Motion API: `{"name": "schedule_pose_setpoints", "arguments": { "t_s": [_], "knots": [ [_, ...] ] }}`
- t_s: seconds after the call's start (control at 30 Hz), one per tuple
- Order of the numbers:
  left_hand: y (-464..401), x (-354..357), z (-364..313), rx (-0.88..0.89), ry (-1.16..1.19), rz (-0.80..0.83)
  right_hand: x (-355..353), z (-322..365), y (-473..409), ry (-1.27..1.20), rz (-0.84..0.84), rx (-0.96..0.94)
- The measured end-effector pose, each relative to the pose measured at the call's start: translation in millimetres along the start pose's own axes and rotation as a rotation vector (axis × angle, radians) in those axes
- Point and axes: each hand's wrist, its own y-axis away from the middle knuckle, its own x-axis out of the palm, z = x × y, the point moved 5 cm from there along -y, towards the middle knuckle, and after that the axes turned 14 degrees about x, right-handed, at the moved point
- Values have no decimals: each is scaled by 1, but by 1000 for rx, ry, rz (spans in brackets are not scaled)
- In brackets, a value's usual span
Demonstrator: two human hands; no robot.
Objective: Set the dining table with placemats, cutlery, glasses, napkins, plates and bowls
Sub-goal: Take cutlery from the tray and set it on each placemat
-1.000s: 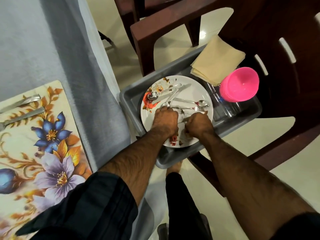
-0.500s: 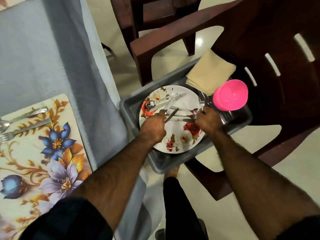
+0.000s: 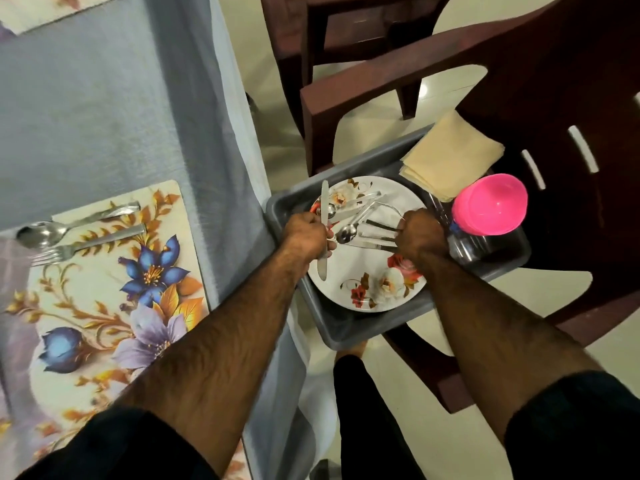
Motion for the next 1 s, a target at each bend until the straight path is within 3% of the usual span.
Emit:
{"name": "schedule_pose_setpoints", "arguments": {
  "t_s": [0.13,0.27,0.4,0.63,0.73,1.0],
  "knots": [
    [27,1,-7,-26,96,6,-23,-12,22,-134,111,97],
    [81,-13,-34,22,187,68,-62,-9,75,-740,324,258],
    [140,-46,-60,135,250,113,-110,19,148,-1059,561,225],
    [232,-132,-80,315,196,103,-166,100,267,-1021,661,-31],
    [261,-169,-68,322,298,145,-168,143,321,-981,657,-123],
    [312,-322,37,505,424,23,-100,247,442,-1009,609,-157]
  ]
}}
